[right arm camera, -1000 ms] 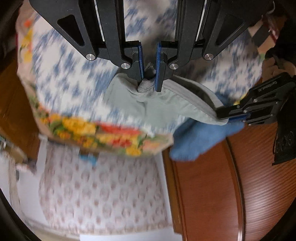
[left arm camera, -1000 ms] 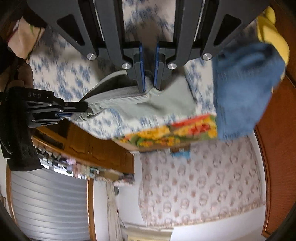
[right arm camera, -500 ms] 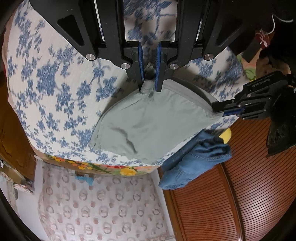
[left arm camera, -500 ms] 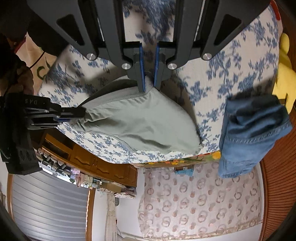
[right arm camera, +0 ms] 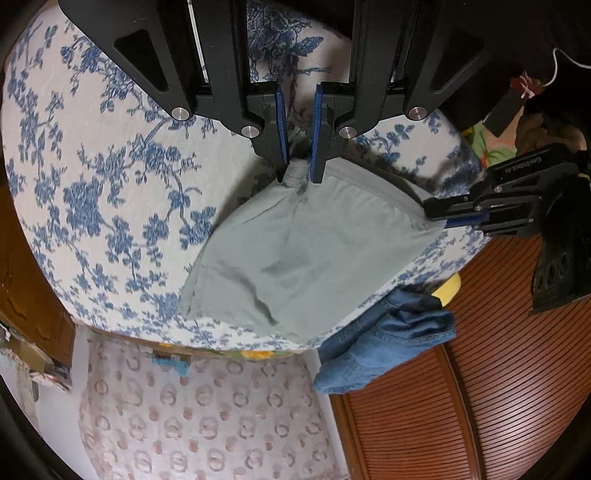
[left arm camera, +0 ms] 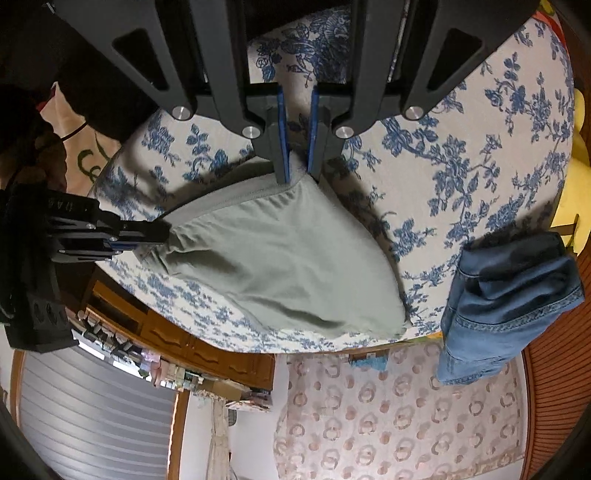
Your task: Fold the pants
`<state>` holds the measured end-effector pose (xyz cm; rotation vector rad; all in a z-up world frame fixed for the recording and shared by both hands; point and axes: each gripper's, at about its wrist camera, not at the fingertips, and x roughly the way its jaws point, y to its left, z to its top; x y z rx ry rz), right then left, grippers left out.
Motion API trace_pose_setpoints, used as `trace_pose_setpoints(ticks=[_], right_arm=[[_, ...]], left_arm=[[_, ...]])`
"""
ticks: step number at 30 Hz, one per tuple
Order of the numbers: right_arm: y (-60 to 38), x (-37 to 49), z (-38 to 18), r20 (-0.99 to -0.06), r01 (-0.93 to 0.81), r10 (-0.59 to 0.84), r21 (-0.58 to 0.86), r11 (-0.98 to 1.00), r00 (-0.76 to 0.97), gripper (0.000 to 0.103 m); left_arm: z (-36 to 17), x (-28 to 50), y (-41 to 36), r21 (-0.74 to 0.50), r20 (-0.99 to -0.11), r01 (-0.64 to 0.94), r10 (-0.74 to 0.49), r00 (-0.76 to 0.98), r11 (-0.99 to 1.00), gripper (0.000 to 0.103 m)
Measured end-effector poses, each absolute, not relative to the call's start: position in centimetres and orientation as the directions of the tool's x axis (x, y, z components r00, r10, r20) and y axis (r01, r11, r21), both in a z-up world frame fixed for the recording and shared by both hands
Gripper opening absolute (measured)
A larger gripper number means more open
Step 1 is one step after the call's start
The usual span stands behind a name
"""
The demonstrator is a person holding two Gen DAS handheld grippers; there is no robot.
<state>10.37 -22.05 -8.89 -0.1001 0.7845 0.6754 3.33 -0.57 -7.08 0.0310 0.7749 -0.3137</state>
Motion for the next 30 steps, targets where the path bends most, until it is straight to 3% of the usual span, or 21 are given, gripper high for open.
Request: trace_pose_setpoints(ticks=[5,9,11,16,18,21,30], right_arm=[[-22.3,10.2,-9.3,-0.689,-0.590,0.516,0.158,0.792,0.509,0.011],[-22.9,9.8,-9.0,-0.691,-0.581,0.509,0.156,0.798,0.513,0.021],[-23.6,9.7,-8.6,-0.689,-0.570,0.508,0.165,0.805,0.517,0.022],[-25.6,9.8,-6.8,-0.666,-0.550,0.490,0.142,0.823,0.563,0.023],[-26.0,10.4,-6.2,-0.659,-0.544,0.480,0.126,0.830,0.579,0.024],[-26.1,11.8,-5.0,-0.647,-0.540,0.465,0.097,0.836,0.605,0.025],[-23.8,18.4,-2.8,-0.625,-0.565,0.482,0.079,0.821,0.614,0.028]], left_arm=[[-7.4,3.1,-0.4,-0.090,-0.701,0.274,-0.256,0.665,0.957,0.010],[-6.9,2.6,-0.1,-0.091,-0.693,0.260,-0.249,0.677,0.961,0.014],[-6.4,2.5,0.1,-0.083,-0.681,0.251,-0.238,0.692,0.965,0.025],[-4.8,2.9,0.7,-0.091,-0.650,0.248,-0.247,0.719,0.964,0.040],[-4.8,3.7,0.7,-0.079,-0.658,0.242,-0.233,0.716,0.967,0.042],[-5.4,5.5,0.5,-0.079,-0.685,0.252,-0.236,0.689,0.964,0.054],[-6.7,8.9,0.4,-0.059,-0.724,0.231,-0.201,0.660,0.971,0.055]])
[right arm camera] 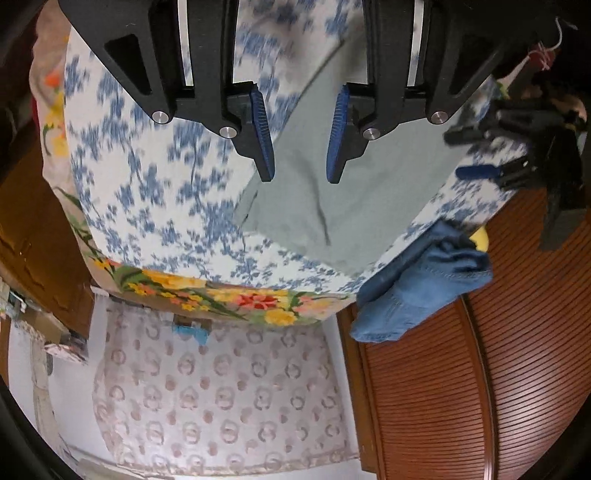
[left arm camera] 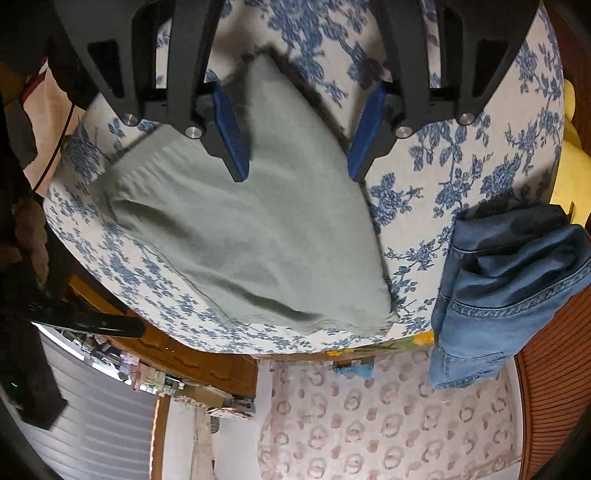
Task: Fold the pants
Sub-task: 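Withdraw both open grippers from the grey-green shirt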
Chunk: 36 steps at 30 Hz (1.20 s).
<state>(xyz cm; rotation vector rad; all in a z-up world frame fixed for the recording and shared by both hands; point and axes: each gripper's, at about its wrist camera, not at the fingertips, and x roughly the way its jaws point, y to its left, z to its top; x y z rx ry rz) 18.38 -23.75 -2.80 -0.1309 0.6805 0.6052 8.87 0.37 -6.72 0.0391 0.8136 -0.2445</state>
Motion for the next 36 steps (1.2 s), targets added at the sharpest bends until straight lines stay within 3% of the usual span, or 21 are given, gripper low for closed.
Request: trace_pose_setpoints(ticks=[10,18,29,36], right_arm=[[-20.6,27.2,-6.7,-0.719,-0.520,0.407,0.074,0.851,0.563,0.028],[-19.9,31.8,-8.6,-0.769,-0.471,0.349,0.071,0.879,0.536,0.022],[-19.5,32.2,-8.7,-0.766,-0.468,0.328,0.040,0.883,0.553,0.002],[-20.6,32.5,-8.2,-0.743,-0.411,0.290,0.022,0.911,0.603,0.001]], left_arm=[[-7.8,11.1,1.1,-0.074,-0.744,0.221,-0.202,0.637,0.972,0.055],[-7.9,11.2,1.1,-0.066,-0.747,0.214,-0.190,0.637,0.975,0.055],[-7.9,11.1,1.0,-0.058,-0.747,0.215,-0.185,0.638,0.975,0.055],[-7.9,11.1,0.8,-0.051,-0.748,0.216,-0.181,0.639,0.975,0.055]])
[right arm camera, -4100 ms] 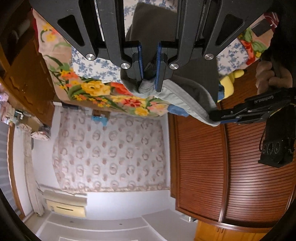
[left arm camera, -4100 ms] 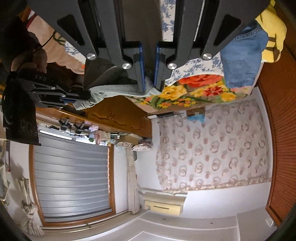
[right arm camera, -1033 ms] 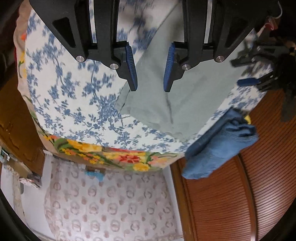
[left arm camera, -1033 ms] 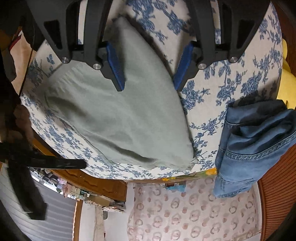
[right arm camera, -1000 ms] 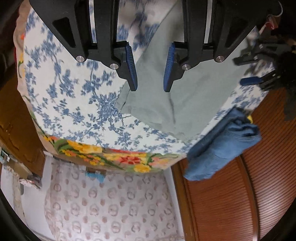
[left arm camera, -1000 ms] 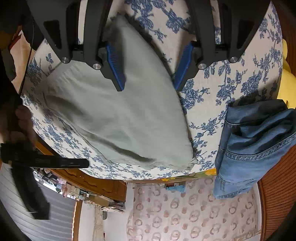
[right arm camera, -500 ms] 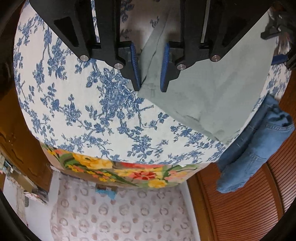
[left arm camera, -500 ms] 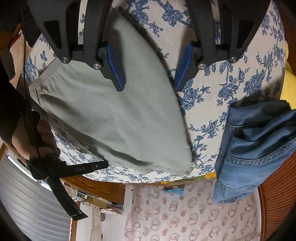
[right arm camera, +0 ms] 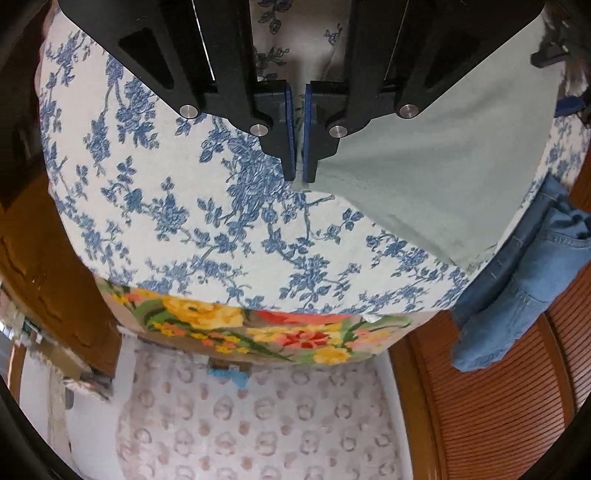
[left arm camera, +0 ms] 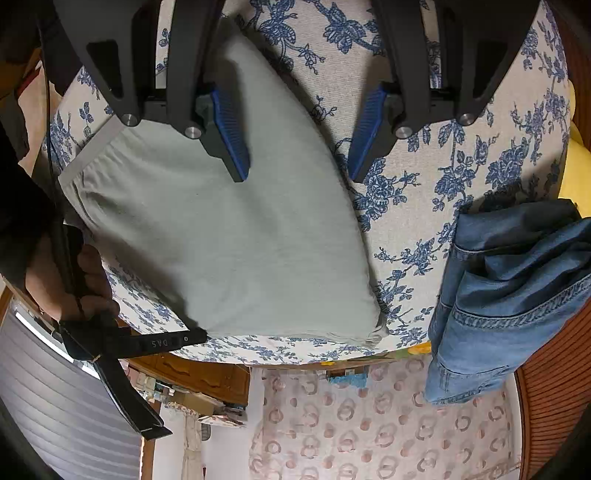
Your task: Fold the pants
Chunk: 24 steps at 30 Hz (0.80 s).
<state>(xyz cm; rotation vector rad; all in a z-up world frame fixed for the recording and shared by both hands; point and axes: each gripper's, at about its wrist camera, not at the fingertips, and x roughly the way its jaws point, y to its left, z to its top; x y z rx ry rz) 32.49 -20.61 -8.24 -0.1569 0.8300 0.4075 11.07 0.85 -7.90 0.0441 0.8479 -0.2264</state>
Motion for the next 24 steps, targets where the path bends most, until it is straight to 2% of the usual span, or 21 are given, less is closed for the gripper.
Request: trace_pose_setpoints(ticks=[3,11,13,15,17,24], right_arm=[[-20.4,32.2,-8.0,-0.742,-0.414,0.286,0.013,0.910,0.606,0.002],[-21.2,26.6,-5.8,-0.717,-0.477,0.333,0.001,0.879,0.612,0.018],[-21.5,24.5,-5.6,-0.713,-0.500,0.357,0.010,0.866,0.604,0.022],[-21.7,22.2,-5.7,-0.708,-0.519,0.374,0.014,0.855,0.598,0.036],[-21.7,19.9,-6.2,-0.707,-0.522,0.372,0.005,0.853,0.602,0.040],[-22.6,15.0,-7.2,-0.700,-0.519,0.399,0.048,0.854,0.592,0.041]], left_arm=[[-7.9,11.1,0.8,-0.050,-0.747,0.215,-0.179,0.640,0.975,0.056],[-8.0,11.2,0.9,-0.044,-0.747,0.211,-0.172,0.642,0.977,0.056],[-7.9,11.2,0.9,-0.043,-0.747,0.210,-0.171,0.643,0.977,0.057],[-8.0,11.2,0.9,-0.042,-0.747,0.208,-0.169,0.643,0.977,0.057],[-8.0,11.1,0.8,-0.041,-0.746,0.205,-0.167,0.644,0.978,0.057],[-7.8,10.6,1.0,-0.044,-0.745,0.194,-0.162,0.647,0.980,0.058]])
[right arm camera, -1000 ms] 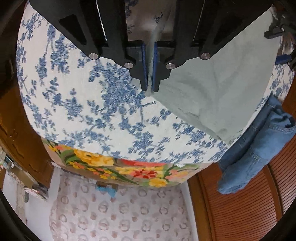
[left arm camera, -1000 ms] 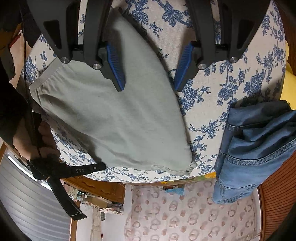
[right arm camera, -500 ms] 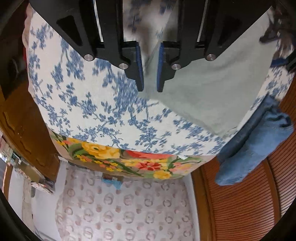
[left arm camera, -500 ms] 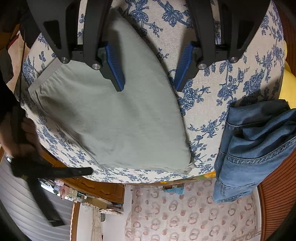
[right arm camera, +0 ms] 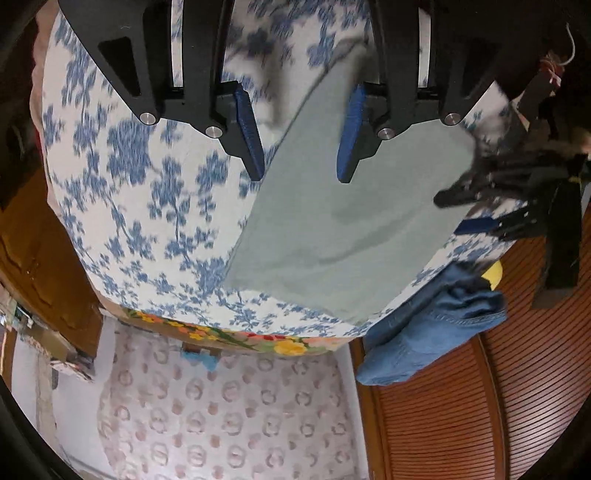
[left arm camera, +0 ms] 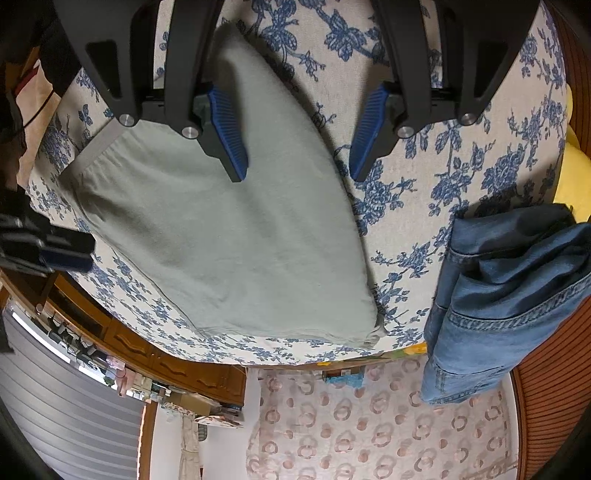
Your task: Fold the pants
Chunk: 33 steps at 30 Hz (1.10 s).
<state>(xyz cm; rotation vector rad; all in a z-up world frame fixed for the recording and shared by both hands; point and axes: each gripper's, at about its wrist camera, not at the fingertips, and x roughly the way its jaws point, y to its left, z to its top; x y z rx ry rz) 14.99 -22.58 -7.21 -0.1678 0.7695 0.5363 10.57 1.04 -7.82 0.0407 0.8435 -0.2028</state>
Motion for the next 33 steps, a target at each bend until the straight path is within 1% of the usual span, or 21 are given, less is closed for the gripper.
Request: trace_pose_setpoints(ticks=[2,7,9,11,13,14,20,26,27,31,33], right_arm=[[-22.9,14.0,-7.3,-0.697,-0.508,0.390,0.044,0.860,0.601,0.041],[-23.3,12.7,-8.1,-0.713,-0.514,0.414,0.087,0.854,0.566,0.041],[-23.4,12.2,-8.5,-0.717,-0.516,0.416,0.092,0.851,0.559,0.041],[-23.4,11.7,-8.6,-0.717,-0.523,0.428,0.104,0.846,0.550,0.041],[-23.3,11.2,-8.7,-0.712,-0.534,0.440,0.107,0.838,0.547,0.041],[-23.3,11.0,-8.7,-0.710,-0.539,0.443,0.105,0.836,0.548,0.041],[-23.0,10.4,-9.1,-0.713,-0.538,0.432,0.090,0.838,0.553,0.041],[-23.0,10.8,-9.7,-0.723,-0.526,0.423,0.098,0.845,0.546,0.041],[-23.0,10.8,-9.9,-0.725,-0.523,0.421,0.098,0.847,0.545,0.041],[-22.9,10.8,-10.4,-0.731,-0.523,0.419,0.100,0.846,0.539,0.041],[-22.9,10.8,-10.4,-0.729,-0.524,0.425,0.107,0.845,0.537,0.041]], left_arm=[[-7.6,9.9,1.1,-0.054,-0.737,0.192,-0.168,0.654,0.980,0.057],[-6.9,7.2,0.9,-0.081,-0.711,0.225,-0.215,0.670,0.971,0.057],[-6.7,6.1,0.8,-0.087,-0.701,0.236,-0.228,0.675,0.968,0.055],[-6.7,4.8,0.7,-0.080,-0.688,0.243,-0.230,0.688,0.967,0.049],[-6.8,4.1,0.6,-0.079,-0.689,0.252,-0.236,0.686,0.964,0.046],[-7.0,3.8,0.6,-0.084,-0.691,0.249,-0.237,0.683,0.965,0.042],[-7.8,3.3,0.7,-0.113,-0.703,0.245,-0.252,0.665,0.963,0.038],[-8.2,3.4,0.1,-0.110,-0.703,0.247,-0.251,0.665,0.963,0.037],[-8.3,3.3,0.1,-0.103,-0.701,0.249,-0.248,0.669,0.963,0.035],[-8.4,3.2,0.1,-0.112,-0.690,0.264,-0.266,0.673,0.958,0.017],[-8.4,3.1,0.0,-0.105,-0.686,0.264,-0.261,0.679,0.959,0.014]])
